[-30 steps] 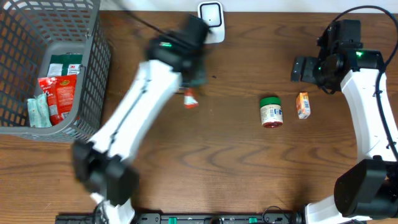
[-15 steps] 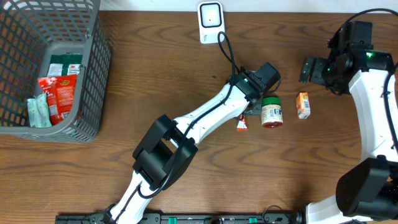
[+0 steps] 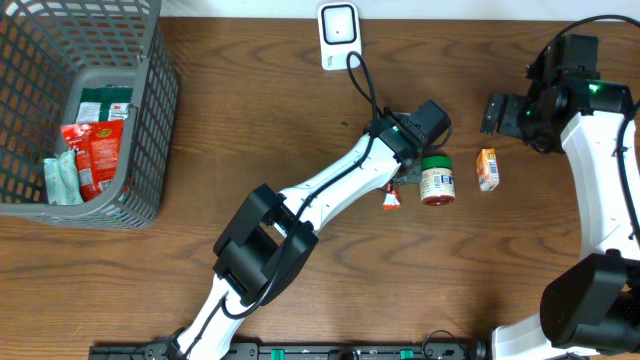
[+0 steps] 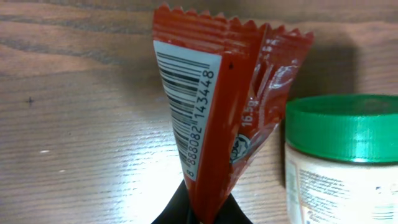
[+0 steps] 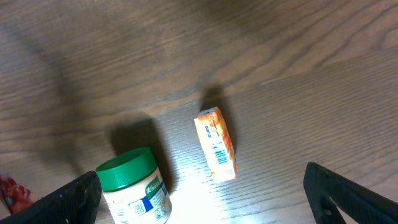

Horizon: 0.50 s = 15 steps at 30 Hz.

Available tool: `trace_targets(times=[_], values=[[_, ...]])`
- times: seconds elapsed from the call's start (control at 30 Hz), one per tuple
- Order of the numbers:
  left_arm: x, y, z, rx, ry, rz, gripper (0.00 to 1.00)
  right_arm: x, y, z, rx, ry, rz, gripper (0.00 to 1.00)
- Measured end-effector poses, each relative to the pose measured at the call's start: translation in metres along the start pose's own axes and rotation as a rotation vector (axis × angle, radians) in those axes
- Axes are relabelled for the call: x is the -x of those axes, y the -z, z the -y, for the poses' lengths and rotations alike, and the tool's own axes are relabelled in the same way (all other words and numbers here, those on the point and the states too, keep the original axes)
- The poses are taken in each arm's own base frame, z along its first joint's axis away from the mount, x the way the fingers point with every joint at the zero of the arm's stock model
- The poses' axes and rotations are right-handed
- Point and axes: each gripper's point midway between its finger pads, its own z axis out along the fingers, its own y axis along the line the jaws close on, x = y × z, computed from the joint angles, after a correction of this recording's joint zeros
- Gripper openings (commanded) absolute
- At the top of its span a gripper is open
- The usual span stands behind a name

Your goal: Scan the item barcode

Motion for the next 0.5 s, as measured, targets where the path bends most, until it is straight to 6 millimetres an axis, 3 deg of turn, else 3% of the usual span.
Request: trace_targets(times=[0.07, 0.1, 0.13, 0.2, 0.3, 0.33, 0.37, 0.43, 0.5], values=[[-0.0002, -0.0011, -0.0002, 0.0, 0.011, 0.001, 0.13, 0.0, 0.0, 0.0, 0.0, 0.0, 0.0, 0.99], [-0.0008, -0.0026, -0.0005, 0.0, 0.014, 0.001, 0.23, 0.0, 0.0, 0.0, 0.0, 0.0, 0.0, 0.99], [-0.0019, -0.0044, -0.0013, 0.001, 0.02, -0.001, 0.4, 0.0, 0.0, 0.0, 0.0, 0.0, 0.0, 0.99], [-0.0043, -0.0069, -0.0035, 0.007, 0.027, -0.006, 0.6, -0.0001, 0.0, 0.0, 0.0, 0.0, 0.0, 0.99], [-0.0032, -0.0074, -0.0028, 0.005, 0.008, -0.001, 0.68, -0.0002, 0.0, 0.0, 0.0, 0.0, -0.001, 0.99], [-0.0032, -0.0075, -0.0028, 0.005, -0.011, -0.001, 0.65, -0.0003, 0.0, 0.0001, 0.0, 0.0, -0.001, 0.99], [-0.0022, -0.0068, -0.0026, 0.004, -0.025, 0.001, 0.52, -0.0004, 0.0, 0.0, 0.0, 0.0, -0.002, 0.99], [-0.0004, -0.005, -0.0028, 0.003, -0.055, 0.004, 0.11, -0.0011, 0.0, 0.0002, -0.001, 0.0, -0.004, 0.99], [-0.002, -0.0022, -0.0056, 0.01, -0.062, -0.005, 0.08, -0.0012, 0.0, 0.0002, -0.001, 0.0, -0.005, 0.99]])
